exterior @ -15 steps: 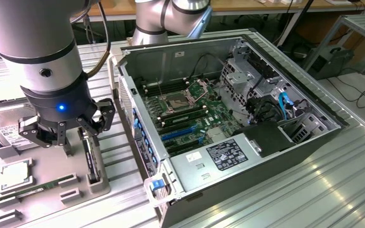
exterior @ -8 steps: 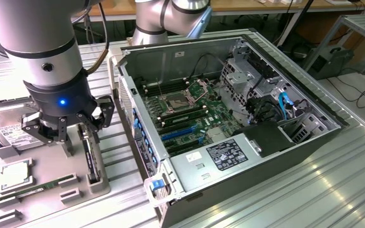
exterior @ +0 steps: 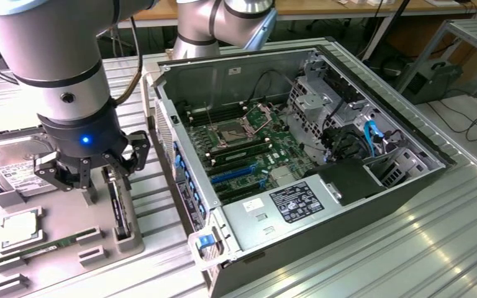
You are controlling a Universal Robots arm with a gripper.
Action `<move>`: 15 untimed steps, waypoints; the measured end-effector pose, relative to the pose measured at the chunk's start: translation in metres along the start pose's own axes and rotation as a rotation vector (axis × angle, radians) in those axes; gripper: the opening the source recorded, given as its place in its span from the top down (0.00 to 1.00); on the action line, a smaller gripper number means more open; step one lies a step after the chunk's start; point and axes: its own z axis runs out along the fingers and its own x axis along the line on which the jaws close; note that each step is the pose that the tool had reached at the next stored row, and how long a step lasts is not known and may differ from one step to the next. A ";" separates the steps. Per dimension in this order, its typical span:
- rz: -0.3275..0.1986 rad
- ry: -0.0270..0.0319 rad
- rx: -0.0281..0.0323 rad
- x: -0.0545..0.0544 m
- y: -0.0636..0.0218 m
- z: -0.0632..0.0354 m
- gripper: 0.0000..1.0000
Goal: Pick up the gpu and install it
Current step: 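Pick up the gpu and move the gpu toward the slot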
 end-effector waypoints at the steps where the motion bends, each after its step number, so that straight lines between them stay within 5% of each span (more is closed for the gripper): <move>1: 0.000 -0.0001 0.0000 0.000 0.0001 0.0015 0.45; 8: 0.000 0.0000 0.0000 0.000 0.0014 0.0103 0.45; 15: -0.001 0.0000 0.0074 0.000 0.0107 0.0205 0.45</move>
